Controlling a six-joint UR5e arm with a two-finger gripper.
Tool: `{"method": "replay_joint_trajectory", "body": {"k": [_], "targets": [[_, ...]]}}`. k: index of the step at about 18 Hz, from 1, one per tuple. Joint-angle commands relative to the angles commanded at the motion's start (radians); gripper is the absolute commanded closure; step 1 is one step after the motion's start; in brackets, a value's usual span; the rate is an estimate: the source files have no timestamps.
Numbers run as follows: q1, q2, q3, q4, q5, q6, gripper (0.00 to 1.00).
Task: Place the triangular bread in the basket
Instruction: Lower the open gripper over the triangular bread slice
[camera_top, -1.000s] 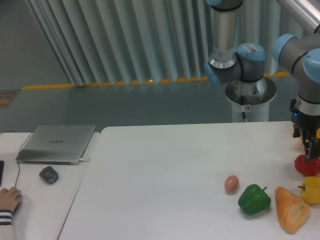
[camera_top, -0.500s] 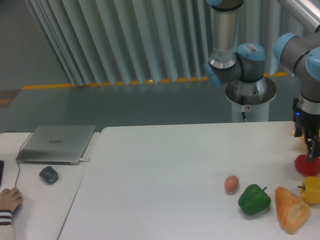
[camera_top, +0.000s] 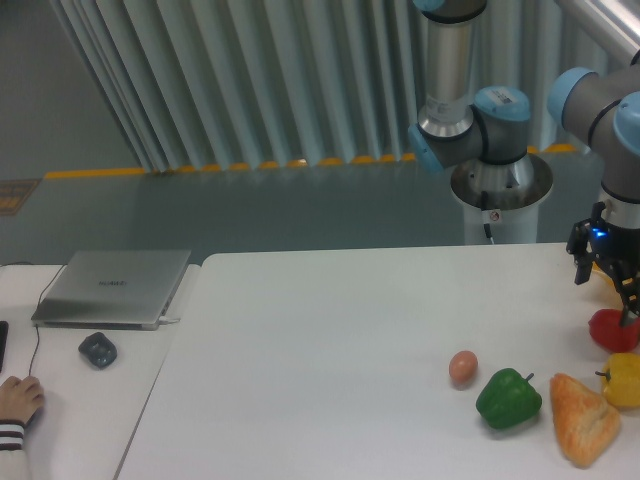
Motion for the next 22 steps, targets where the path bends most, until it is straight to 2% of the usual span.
{"method": "replay_joint_trajectory", "body": {"k": [4,9,13,16,22], "targets": [[-0.02,-0.015,0.0,0.009,0.003,-0.081,0.0],[-0.037,-0.041,-0.003,0.061,-0.002,-0.138,0.0],[-0.083,-0.097,-0.003,0.181,0.0,-0.242,0.0],[-0.112,-0.15,0.003,0.244,0.003,-0.279,0.0],[-0.11,-0.202,0.04,0.265,0.002,-0.267,0.0]]}}
